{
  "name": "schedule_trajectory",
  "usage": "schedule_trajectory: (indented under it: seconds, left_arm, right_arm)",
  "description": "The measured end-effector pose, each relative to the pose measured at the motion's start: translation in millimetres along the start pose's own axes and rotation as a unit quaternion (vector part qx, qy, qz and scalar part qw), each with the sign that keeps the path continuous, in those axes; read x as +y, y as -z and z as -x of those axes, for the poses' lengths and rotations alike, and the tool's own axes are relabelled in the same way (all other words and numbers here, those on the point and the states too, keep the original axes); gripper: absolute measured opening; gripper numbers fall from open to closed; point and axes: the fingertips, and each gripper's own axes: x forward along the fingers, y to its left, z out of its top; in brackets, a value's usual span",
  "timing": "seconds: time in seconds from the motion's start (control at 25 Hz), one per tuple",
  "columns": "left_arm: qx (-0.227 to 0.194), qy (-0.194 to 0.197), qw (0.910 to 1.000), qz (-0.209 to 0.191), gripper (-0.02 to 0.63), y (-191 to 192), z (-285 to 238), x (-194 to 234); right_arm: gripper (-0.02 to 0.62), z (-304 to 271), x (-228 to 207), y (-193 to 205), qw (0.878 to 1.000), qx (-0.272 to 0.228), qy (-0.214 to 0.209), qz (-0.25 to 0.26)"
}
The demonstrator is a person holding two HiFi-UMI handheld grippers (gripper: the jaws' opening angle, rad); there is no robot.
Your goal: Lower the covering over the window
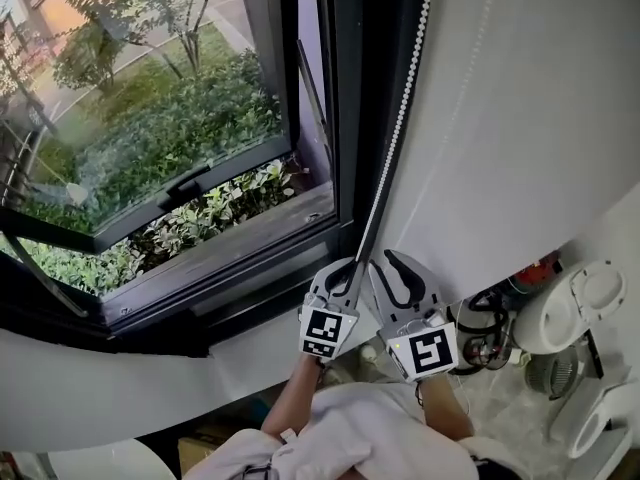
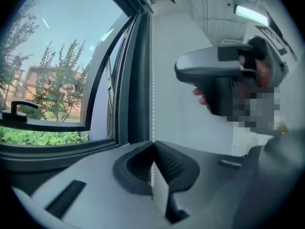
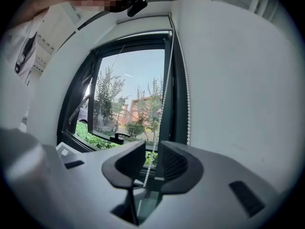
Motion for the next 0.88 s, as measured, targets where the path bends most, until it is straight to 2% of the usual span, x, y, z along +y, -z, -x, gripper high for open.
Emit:
schedule_trajectory:
  seconds: [0.48, 0.6, 0.88]
  left_arm:
    - [0.0, 0.028, 0.9996, 0.003, 0.015, 5, 33, -19]
    - [-0.001, 0.034, 0.9994, 0.004, 0.015, 5, 37, -24]
    - [0.004, 0.047, 0.9988, 0.015, 0.015, 13, 41, -35]
  right_arm:
    - [0.091, -25, -3, -53, 0.999, -0.043, -0.022, -0.002]
    - [0.005, -25, 3, -58, 0.998, -0.045, -0.035, -0.007]
    - [-0.003, -7, 10, -52, 0.995, -0.067, -0.048, -0.058]
